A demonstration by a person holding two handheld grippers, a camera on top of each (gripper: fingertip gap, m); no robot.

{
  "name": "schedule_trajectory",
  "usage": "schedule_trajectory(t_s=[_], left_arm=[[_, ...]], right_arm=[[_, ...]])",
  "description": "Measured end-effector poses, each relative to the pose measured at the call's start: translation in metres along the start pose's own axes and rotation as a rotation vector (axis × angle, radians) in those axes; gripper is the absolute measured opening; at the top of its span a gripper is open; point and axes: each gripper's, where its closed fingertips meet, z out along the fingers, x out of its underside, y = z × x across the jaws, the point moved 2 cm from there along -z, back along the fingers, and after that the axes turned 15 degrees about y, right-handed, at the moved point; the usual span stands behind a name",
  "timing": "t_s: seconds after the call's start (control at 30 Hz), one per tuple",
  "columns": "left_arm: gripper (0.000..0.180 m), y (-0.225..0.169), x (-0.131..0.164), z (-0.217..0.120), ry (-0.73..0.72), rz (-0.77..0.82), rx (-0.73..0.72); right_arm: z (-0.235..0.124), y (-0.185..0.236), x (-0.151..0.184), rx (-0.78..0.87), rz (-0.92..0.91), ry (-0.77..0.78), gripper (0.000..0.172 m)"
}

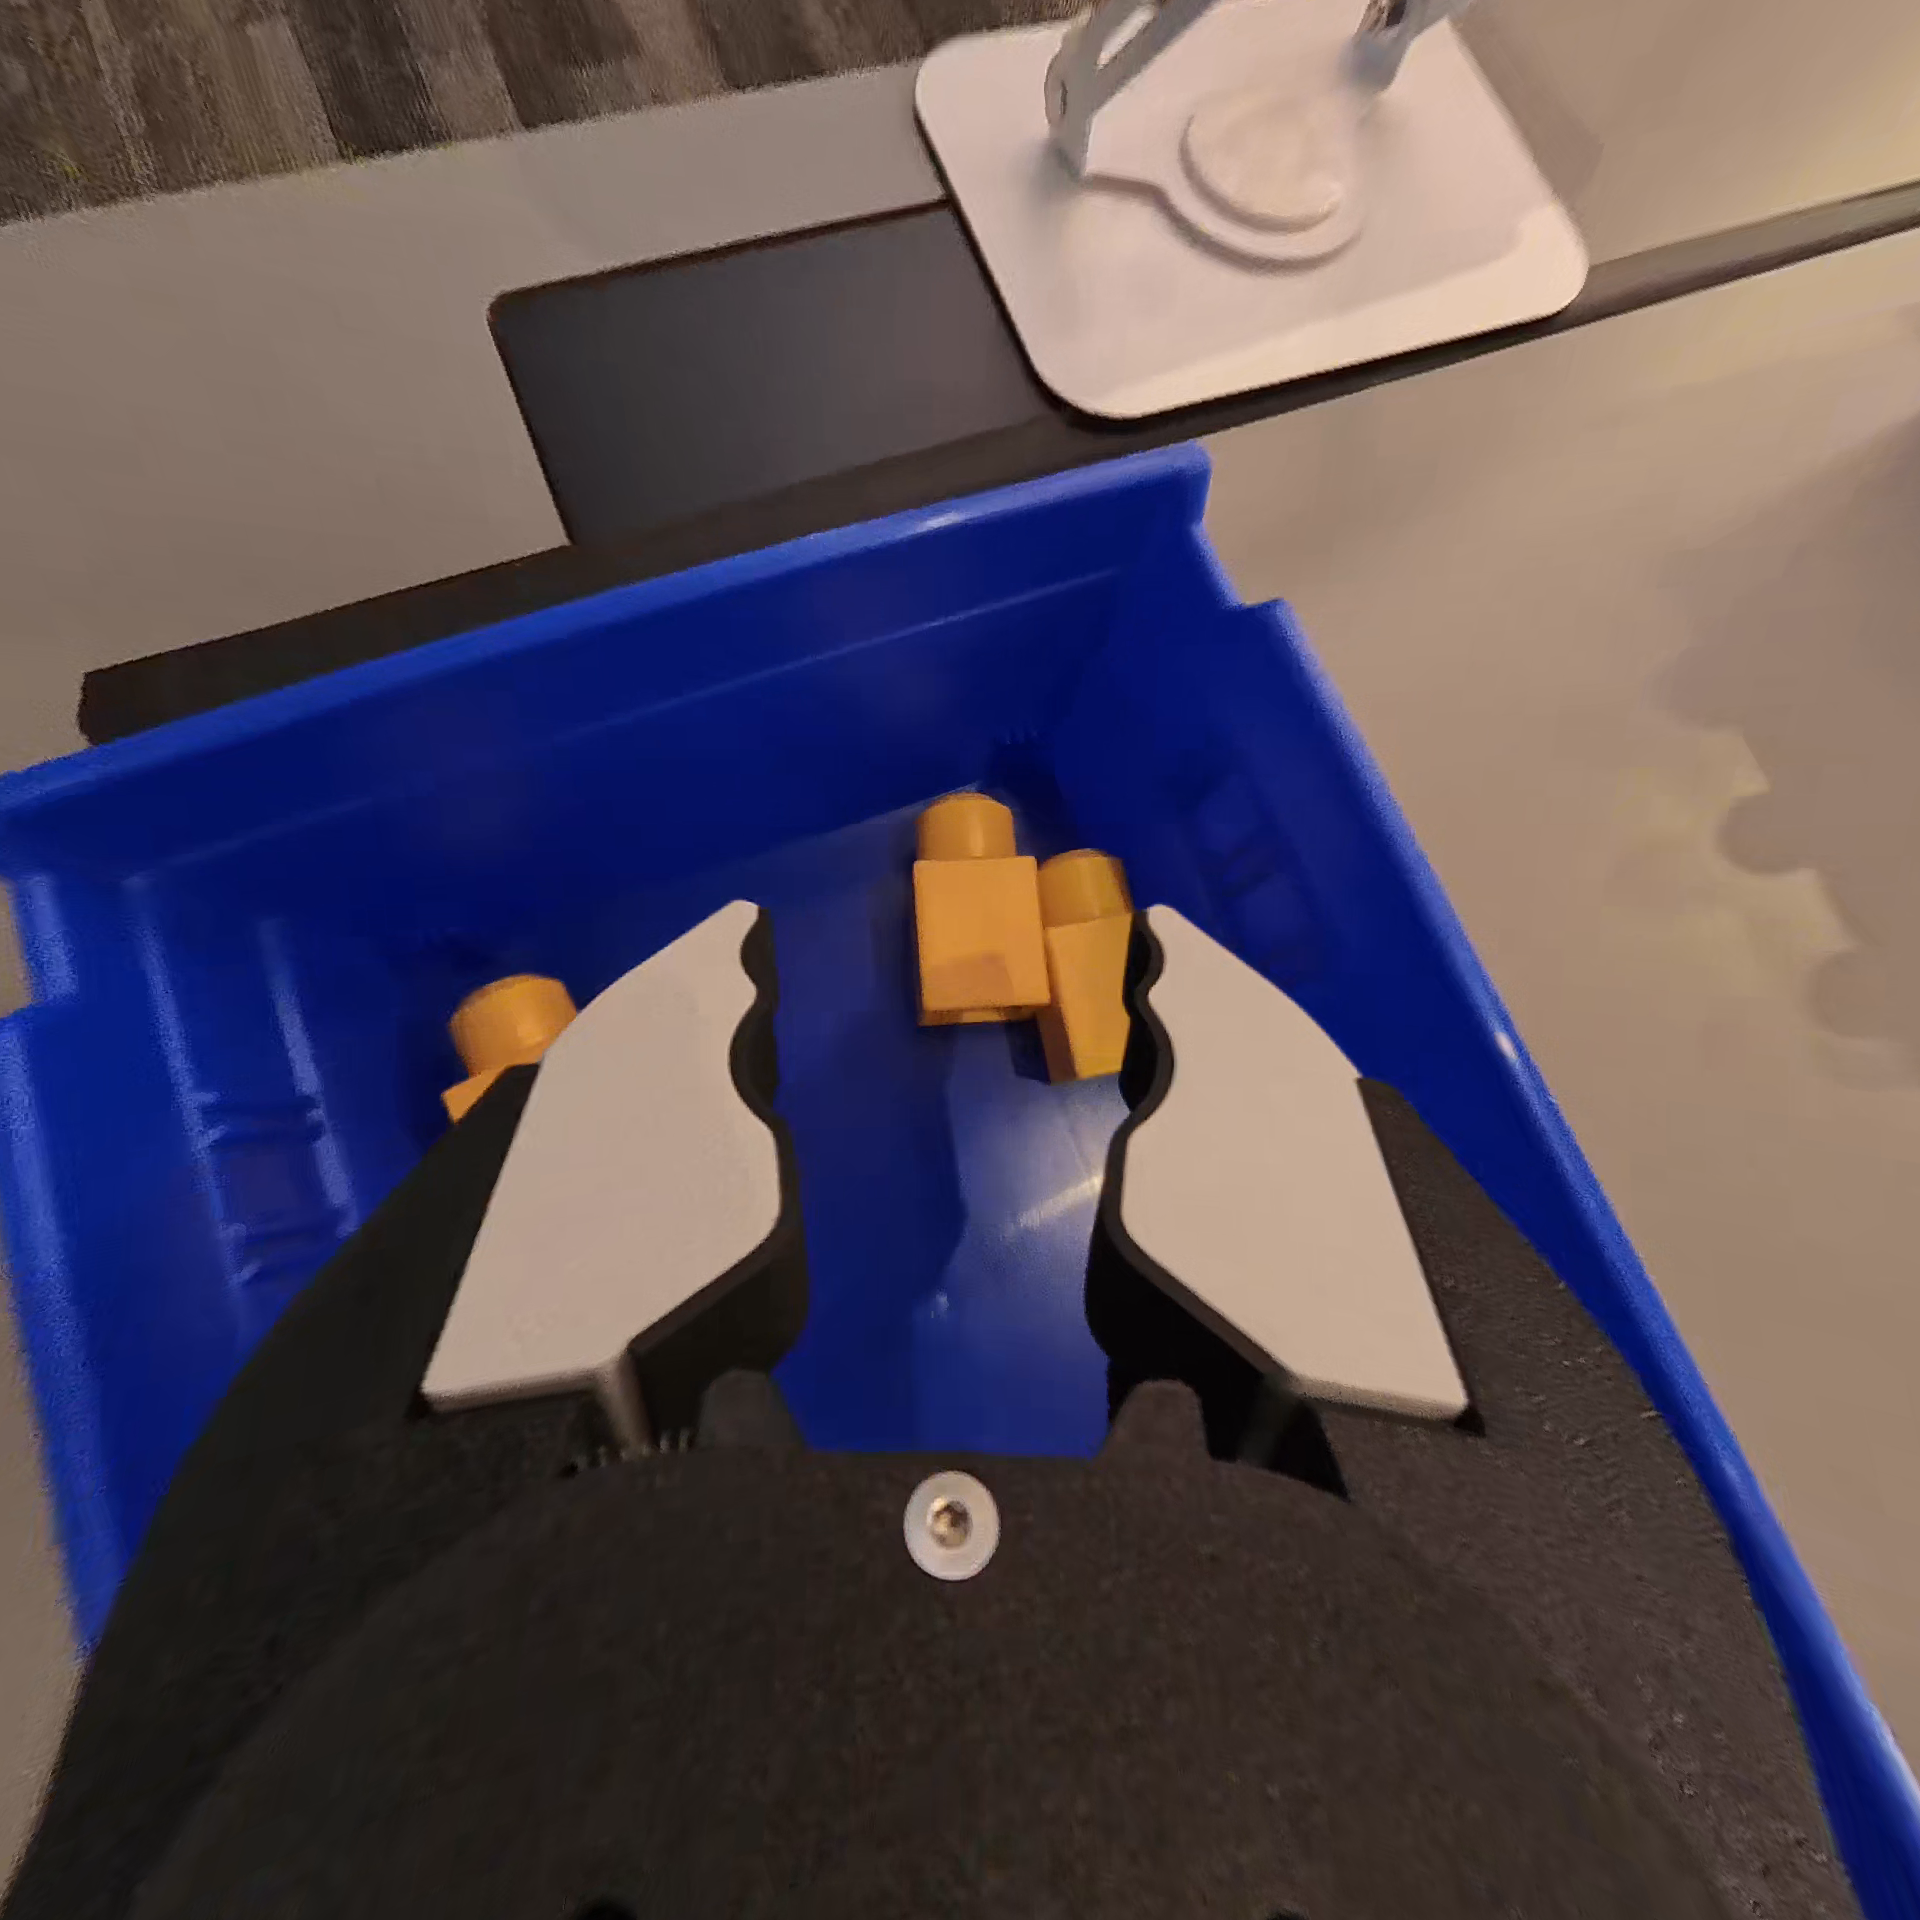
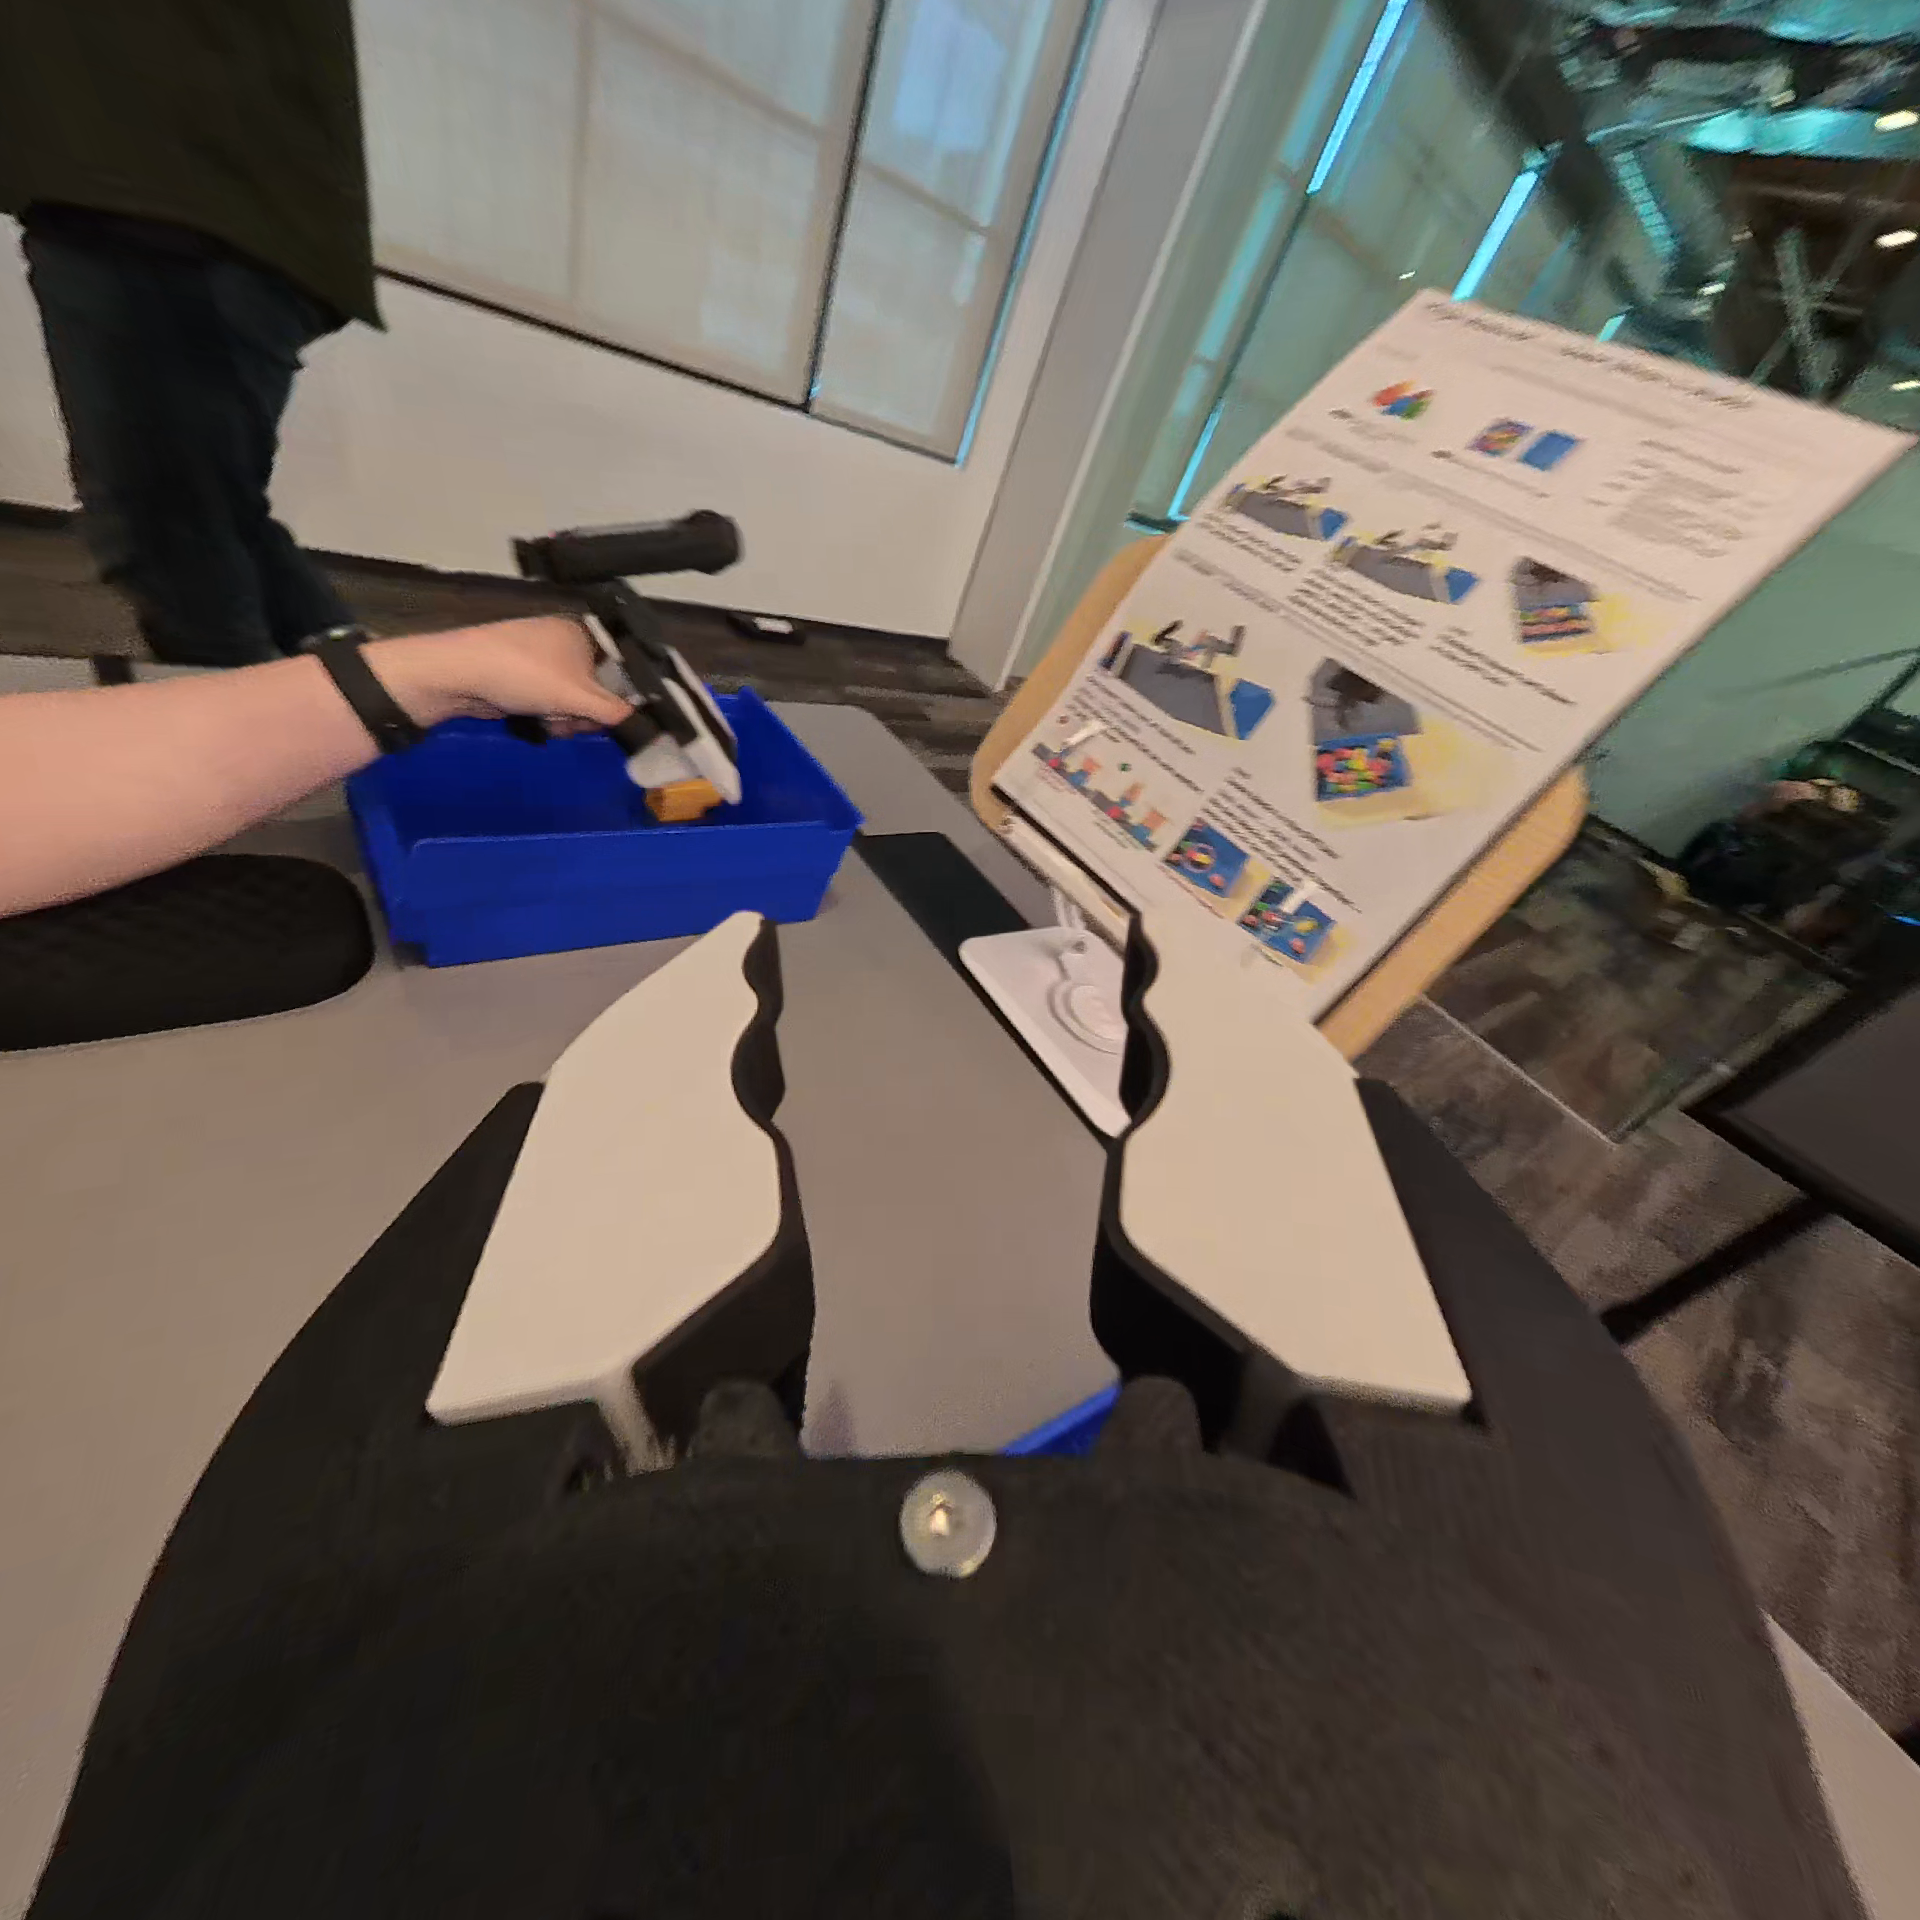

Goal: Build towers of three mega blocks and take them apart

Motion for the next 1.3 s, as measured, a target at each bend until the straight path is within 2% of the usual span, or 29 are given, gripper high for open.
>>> schedule_trajectory(t_s=[0.2, 0.37, 0.57, 0.77, 0.83, 0.93, 1.07, 1.3], left_arm=[[0.065, -0.002, 0.003, 0.037, 0.095, 0.019, -0.041], [0.064, 0.003, 0.005, 0.049, 0.144, 0.031, -0.085], [0.064, 0.012, 0.017, 0.058, 0.212, 0.015, -0.116], [0.053, 0.015, 0.03, 0.066, 0.288, 0.02, -0.114], [0.041, 0.014, 0.033, 0.067, 0.314, 0.042, -0.116], [0.04, 0.011, 0.032, 0.067, 0.309, 0.08, -0.109], [0.04, 0.011, 0.034, 0.041, 0.288, 0.098, -0.098], [0.039, -0.014, 0.016, -0.067, 0.024, 0.114, 0.059]], right_arm=[[0.062, 0.014, -0.006, -0.127, -0.015, 0.077, 0.066], [0.088, 0.019, -0.008, -0.165, -0.041, 0.09, 0.066], [0.1, 0.015, 0.003, -0.189, -0.023, 0.123, 0.066], [0.103, 0.009, 0.019, -0.196, 0.005, 0.142, 0.066], [0.102, 0.005, 0.022, -0.196, 0.017, 0.144, 0.066], [0.103, 0.003, 0.025, -0.204, 0.034, 0.134, 0.065], [0.112, 0.008, 0.032, -0.251, 0.064, 0.144, 0.065], [0.14, 0.031, 0.037, -0.39, 0.104, 0.15, 0.062]])
